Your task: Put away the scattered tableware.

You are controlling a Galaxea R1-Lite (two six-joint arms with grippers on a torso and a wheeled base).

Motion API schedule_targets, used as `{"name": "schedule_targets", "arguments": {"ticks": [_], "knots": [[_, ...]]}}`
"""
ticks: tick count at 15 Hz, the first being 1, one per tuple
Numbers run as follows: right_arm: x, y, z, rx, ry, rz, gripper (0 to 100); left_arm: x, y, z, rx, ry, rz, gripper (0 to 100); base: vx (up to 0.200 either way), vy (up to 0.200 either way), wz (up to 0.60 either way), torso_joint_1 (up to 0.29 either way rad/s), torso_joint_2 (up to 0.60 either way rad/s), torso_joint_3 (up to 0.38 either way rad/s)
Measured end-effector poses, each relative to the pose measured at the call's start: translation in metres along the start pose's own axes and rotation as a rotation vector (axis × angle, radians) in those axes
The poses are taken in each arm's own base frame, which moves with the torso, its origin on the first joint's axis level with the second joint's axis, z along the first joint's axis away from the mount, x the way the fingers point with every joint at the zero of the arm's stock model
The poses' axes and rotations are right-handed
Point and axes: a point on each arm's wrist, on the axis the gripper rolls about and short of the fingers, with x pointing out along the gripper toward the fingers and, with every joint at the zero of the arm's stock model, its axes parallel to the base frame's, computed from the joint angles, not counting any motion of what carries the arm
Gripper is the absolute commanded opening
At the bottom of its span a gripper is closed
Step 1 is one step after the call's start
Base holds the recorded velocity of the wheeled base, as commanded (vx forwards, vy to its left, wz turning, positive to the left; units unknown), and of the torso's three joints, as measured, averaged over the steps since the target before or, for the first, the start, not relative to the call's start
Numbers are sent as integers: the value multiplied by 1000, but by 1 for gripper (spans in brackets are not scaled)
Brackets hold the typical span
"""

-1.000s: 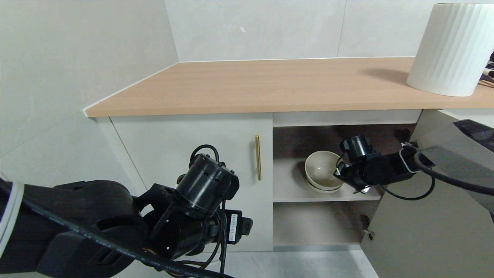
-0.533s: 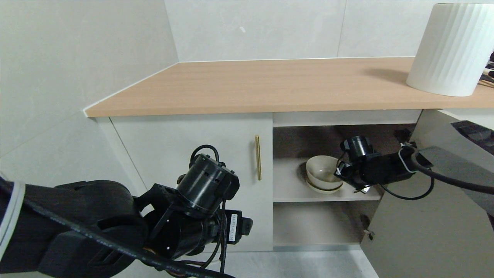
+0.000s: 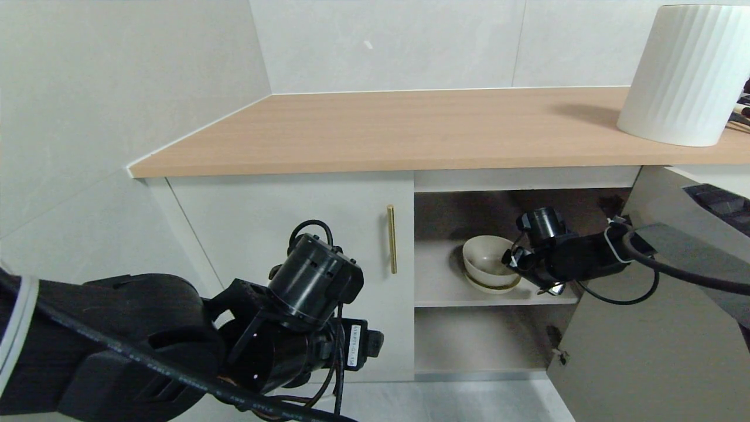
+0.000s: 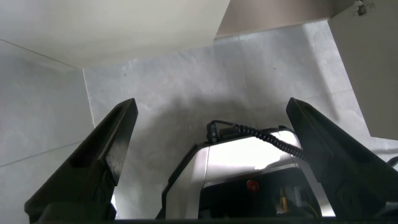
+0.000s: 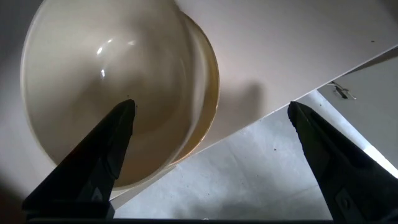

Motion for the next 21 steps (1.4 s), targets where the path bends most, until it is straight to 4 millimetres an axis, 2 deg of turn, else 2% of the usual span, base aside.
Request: {"name": "schedule_targets", "arguments": {"ticks": [5,8,11,14,17,19,21], "knots": [[-6,0,-1,-7,6,0,100,0,1,1,-8,-3,2,100,0,0,0,0,0,0],[-34,3,-5,-36,36,42,100,-6,7,4,-25,-21,8,100,0,0,0,0,0,0],[-93,2,-13,-140,82,134,100,-28,19,8,-39,-62,-1,100,0,0,0,0,0,0],[-174,-10,-14,-242,80,260,100,-68,47,11,-77,-99,12,100,0,0,0,0,0,0],[-253,-34,-13,-334,57,369,100,-105,80,4,-145,-130,-13,100,0,0,0,0,0,0],[-286,-54,-21,-396,100,380,100,-120,96,0,-193,-168,-3,100,0,0,0,0,0,0],[-299,-66,-27,-450,99,399,100,-127,102,-4,-210,-192,1,100,0,0,0,0,0,0]]}}
